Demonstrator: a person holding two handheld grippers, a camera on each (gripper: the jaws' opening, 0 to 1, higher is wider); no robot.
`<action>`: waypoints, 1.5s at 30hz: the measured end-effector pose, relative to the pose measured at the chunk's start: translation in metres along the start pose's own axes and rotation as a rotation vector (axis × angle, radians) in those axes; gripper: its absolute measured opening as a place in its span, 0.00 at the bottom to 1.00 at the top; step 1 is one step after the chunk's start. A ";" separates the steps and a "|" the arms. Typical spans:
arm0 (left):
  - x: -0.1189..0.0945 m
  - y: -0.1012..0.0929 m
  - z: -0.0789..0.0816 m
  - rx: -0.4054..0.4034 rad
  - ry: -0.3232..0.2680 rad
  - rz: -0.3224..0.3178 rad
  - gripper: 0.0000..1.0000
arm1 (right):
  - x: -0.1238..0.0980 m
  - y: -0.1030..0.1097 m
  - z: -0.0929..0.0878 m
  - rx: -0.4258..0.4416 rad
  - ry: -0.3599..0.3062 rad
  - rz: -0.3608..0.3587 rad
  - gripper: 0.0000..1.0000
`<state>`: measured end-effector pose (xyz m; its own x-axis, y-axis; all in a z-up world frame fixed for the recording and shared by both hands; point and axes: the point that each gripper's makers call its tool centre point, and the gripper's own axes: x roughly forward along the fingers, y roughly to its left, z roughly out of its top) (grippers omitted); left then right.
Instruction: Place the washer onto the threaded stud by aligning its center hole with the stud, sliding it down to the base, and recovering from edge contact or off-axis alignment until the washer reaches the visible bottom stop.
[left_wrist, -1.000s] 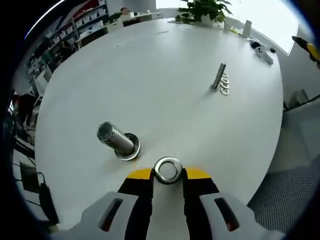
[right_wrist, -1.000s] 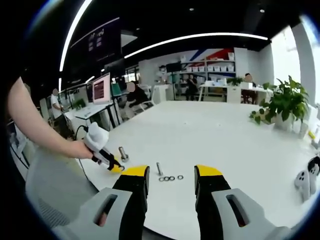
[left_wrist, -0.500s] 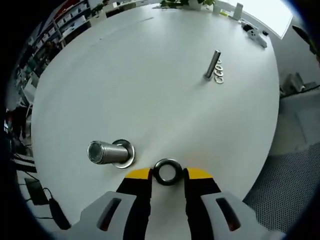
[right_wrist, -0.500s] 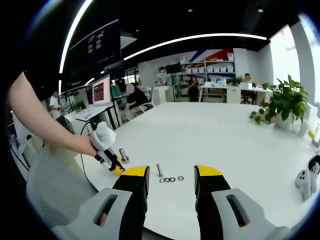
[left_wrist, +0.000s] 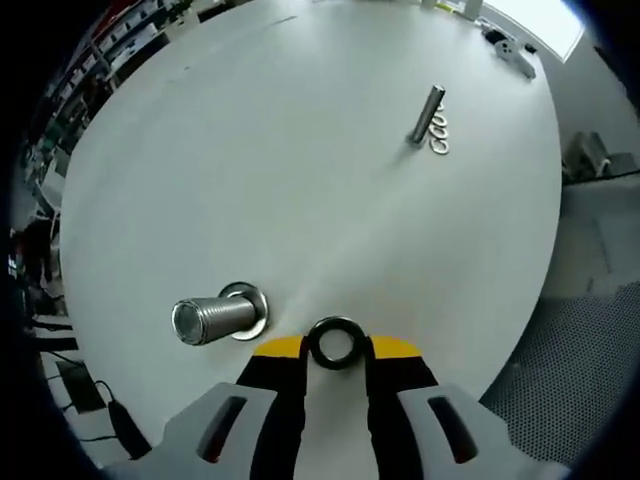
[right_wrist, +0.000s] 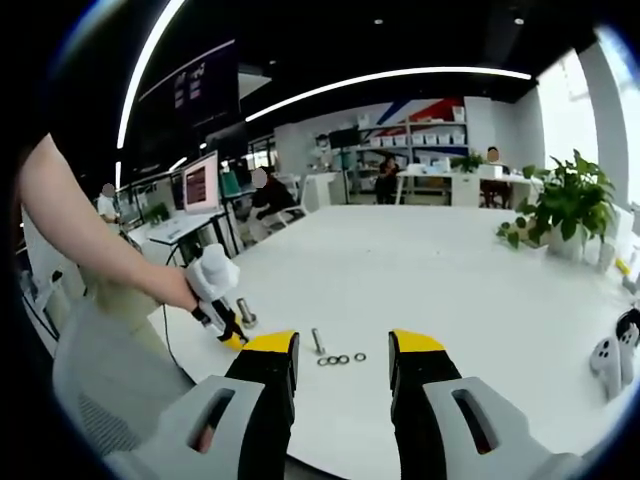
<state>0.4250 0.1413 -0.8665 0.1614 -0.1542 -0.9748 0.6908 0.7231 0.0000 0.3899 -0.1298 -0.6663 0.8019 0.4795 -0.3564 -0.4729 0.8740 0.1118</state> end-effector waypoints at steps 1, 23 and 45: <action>0.000 -0.001 0.000 0.000 0.001 0.002 0.20 | 0.000 0.000 0.000 0.000 0.000 0.000 0.38; -0.006 0.000 -0.003 0.014 -0.032 0.027 0.18 | -0.001 -0.002 0.001 0.002 -0.007 -0.007 0.38; -0.063 0.012 0.021 0.065 -0.162 0.070 0.18 | 0.000 0.000 0.001 0.000 -0.005 0.000 0.38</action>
<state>0.4379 0.1457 -0.8009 0.3182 -0.2153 -0.9233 0.7169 0.6918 0.0857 0.3905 -0.1301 -0.6654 0.8034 0.4802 -0.3521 -0.4733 0.8738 0.1117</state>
